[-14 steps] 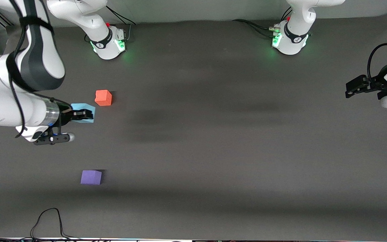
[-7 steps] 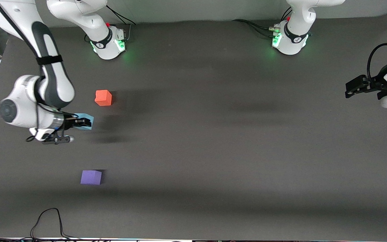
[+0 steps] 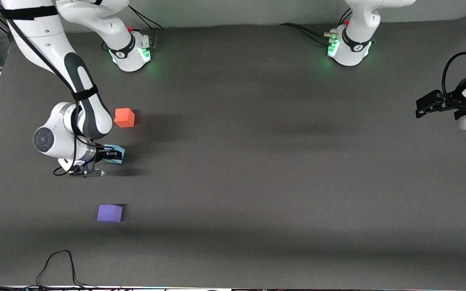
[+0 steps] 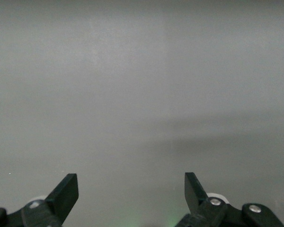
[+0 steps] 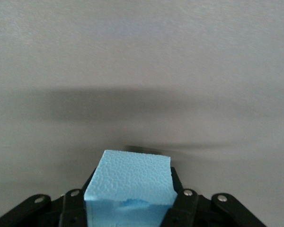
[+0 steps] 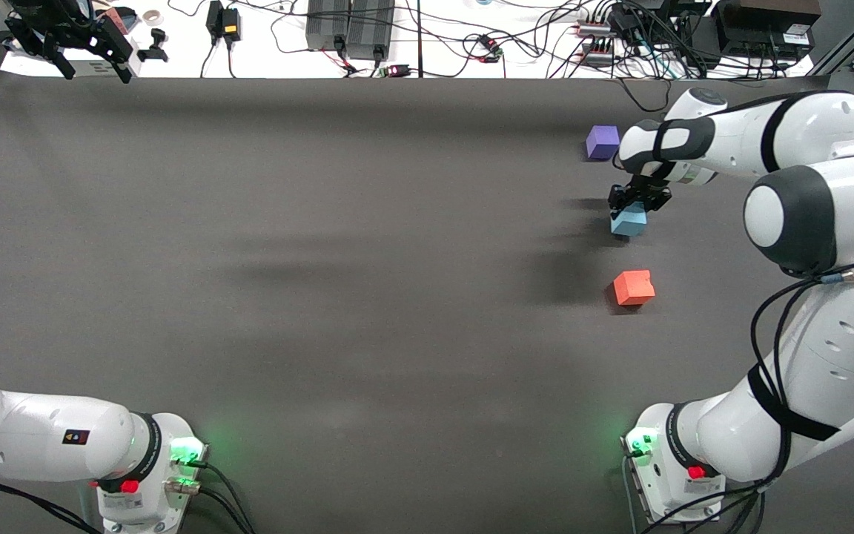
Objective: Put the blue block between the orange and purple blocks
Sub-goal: 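Lower the blue cube between the orange and purple cubes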
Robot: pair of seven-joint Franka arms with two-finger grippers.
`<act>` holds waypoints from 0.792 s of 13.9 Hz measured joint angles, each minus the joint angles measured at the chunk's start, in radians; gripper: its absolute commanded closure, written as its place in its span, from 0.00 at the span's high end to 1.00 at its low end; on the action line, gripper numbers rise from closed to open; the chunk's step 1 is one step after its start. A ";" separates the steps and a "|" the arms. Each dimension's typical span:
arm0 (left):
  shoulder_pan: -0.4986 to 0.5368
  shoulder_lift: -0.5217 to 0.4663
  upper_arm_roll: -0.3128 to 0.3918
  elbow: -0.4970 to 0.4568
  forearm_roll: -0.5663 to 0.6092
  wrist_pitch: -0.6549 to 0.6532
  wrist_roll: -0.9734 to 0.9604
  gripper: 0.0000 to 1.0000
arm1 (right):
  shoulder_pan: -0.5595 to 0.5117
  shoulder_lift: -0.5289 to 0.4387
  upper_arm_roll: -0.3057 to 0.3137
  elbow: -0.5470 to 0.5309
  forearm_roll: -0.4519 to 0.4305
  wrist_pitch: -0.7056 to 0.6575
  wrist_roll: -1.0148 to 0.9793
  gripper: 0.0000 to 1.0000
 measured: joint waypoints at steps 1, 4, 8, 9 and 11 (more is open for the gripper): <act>0.000 0.000 0.000 0.000 0.000 0.000 0.000 1.00 | 0.004 0.004 0.002 0.011 0.003 0.000 0.000 0.28; 0.000 0.000 0.000 0.000 0.000 0.000 0.000 1.00 | 0.007 0.017 0.003 0.044 0.004 0.000 0.000 0.31; 0.000 0.000 0.000 0.000 0.000 0.002 0.000 1.00 | 0.007 0.063 0.003 0.089 0.005 0.005 0.000 0.54; 0.000 0.000 0.000 0.000 0.000 0.003 0.000 1.00 | 0.007 0.076 0.002 0.093 0.005 0.019 0.000 0.70; 0.000 0.000 0.000 0.000 0.000 0.005 0.000 1.00 | 0.007 0.096 0.003 0.098 0.005 0.036 0.001 1.00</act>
